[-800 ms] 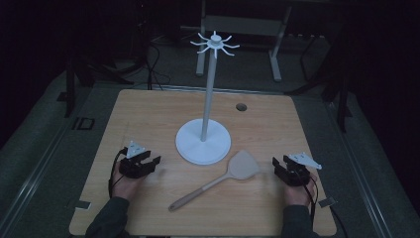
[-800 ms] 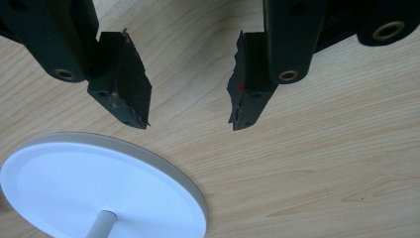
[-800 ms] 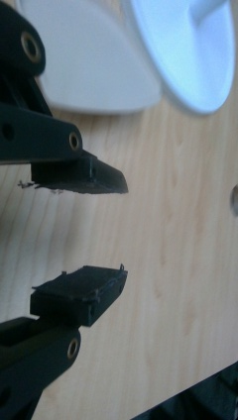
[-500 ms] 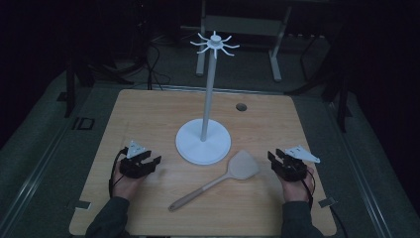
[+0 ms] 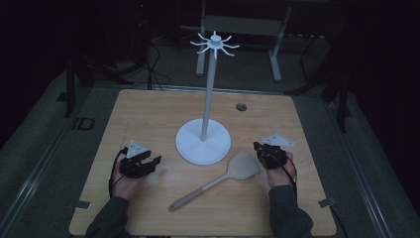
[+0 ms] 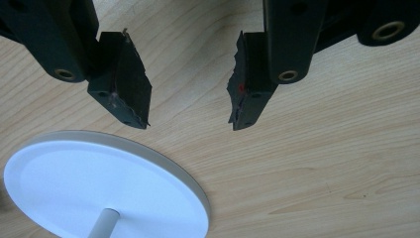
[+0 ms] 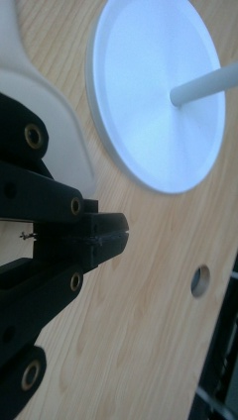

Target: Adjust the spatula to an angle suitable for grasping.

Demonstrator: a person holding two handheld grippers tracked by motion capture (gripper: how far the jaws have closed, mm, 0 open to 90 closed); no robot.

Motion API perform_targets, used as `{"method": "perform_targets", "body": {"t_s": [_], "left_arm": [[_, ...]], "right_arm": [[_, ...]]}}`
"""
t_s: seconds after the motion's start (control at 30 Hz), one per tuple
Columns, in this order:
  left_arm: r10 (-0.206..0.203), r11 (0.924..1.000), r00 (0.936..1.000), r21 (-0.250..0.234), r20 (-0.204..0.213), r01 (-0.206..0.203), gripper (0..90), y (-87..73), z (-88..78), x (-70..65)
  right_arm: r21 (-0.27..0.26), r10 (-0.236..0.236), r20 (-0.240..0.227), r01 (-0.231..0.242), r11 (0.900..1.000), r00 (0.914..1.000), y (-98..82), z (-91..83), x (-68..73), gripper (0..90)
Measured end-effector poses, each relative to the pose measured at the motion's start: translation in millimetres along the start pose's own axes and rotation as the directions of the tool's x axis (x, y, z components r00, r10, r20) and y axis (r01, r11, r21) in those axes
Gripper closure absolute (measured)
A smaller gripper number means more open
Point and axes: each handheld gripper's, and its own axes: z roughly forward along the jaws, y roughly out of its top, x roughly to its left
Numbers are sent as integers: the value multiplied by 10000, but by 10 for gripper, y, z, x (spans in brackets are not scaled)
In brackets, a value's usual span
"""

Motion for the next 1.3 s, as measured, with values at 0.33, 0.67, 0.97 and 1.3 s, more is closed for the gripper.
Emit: {"method": "perform_targets", "body": {"t_s": [0.33,0.67,0.97,1.3], "left_arm": [[-49,10000,10000,-37,27,49,504,2,-2,2],[-108,9999,9999,-105,30,108,504,1,-9,16],[-110,9999,9999,-118,21,110,504,1,-9,14],[-118,9999,9999,-112,20,118,504,1,-10,17]], "right_arm": [[935,-257,-391,293,9952,9989,112,377,162,898],[1673,-594,-475,666,9836,9971,150,591,250,898],[1853,-591,-555,685,9803,9967,98,579,204,899],[2018,-507,-381,573,9778,9980,4,525,142,900]]}}
